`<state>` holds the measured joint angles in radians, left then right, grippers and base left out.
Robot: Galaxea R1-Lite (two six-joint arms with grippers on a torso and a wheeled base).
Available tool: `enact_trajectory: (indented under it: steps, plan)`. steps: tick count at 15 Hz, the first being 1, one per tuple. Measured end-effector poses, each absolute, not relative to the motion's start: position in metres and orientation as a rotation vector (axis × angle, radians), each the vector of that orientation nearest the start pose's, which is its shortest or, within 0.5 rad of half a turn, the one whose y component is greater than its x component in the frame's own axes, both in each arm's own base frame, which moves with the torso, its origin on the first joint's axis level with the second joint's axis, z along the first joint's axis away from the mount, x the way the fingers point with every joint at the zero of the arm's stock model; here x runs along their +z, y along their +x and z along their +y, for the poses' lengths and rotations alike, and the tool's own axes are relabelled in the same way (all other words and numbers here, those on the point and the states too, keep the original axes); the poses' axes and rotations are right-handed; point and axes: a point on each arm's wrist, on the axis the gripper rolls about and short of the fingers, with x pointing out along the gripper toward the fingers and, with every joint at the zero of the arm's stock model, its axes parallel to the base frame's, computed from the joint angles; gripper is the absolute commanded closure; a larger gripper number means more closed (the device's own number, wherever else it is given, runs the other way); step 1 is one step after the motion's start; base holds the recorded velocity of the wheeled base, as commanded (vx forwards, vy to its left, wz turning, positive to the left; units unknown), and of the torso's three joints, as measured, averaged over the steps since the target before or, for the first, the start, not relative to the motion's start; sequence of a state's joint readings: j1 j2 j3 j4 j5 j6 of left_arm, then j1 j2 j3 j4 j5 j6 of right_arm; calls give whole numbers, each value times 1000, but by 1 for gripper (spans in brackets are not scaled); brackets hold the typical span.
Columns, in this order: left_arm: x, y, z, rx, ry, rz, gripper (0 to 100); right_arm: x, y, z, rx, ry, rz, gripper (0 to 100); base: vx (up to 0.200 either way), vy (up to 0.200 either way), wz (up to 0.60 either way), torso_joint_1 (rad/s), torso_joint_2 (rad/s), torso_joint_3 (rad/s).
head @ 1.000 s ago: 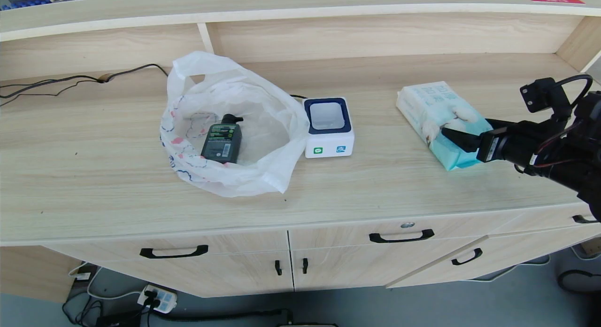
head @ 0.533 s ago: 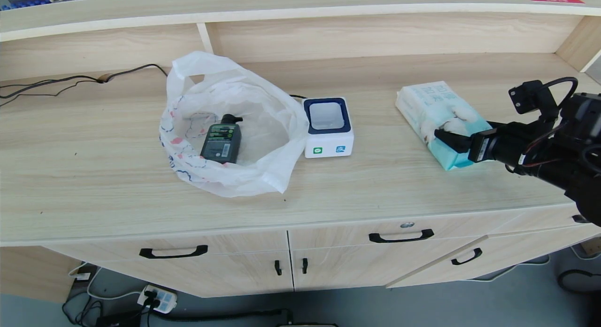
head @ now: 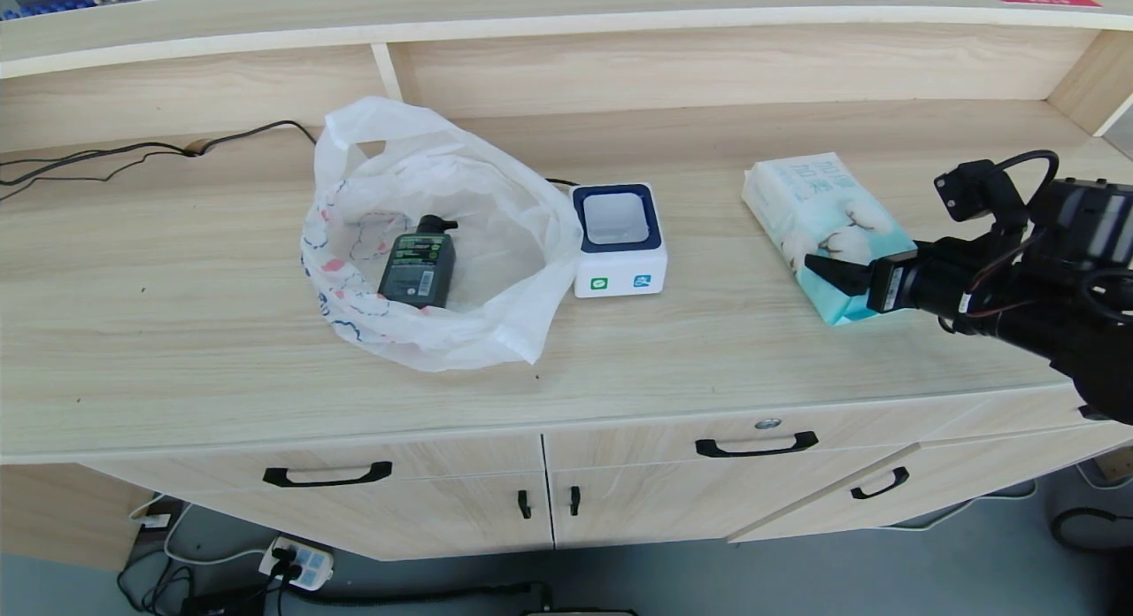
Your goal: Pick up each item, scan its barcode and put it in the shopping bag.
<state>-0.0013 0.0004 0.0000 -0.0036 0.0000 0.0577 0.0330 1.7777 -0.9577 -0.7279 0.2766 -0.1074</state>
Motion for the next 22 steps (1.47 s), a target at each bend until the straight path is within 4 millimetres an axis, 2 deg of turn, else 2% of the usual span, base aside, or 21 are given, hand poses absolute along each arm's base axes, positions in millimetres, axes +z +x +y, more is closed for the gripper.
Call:
enact_trajectory:
  steps: [8, 12, 13, 22]
  plan:
    - [76, -23, 0, -2, 58, -5, 0, 243, 343, 21, 331, -101, 272, 0, 0, 0, 0, 0, 0, 0]
    - [76, -23, 0, -2, 60, -6, 0, 251, 346, 21, 329, -102, 270, 0, 0, 0, 0, 0, 0, 0]
    - [76, -23, 0, -2, 60, -6, 0, 250, 347, 21, 329, -103, 272, 100, 0, 0, 0, 0, 0, 0]
    - [76, -23, 0, -1, 58, -9, 0, 245, 353, 22, 335, -112, 283, 100, 0, 0, 0, 0, 0, 0]
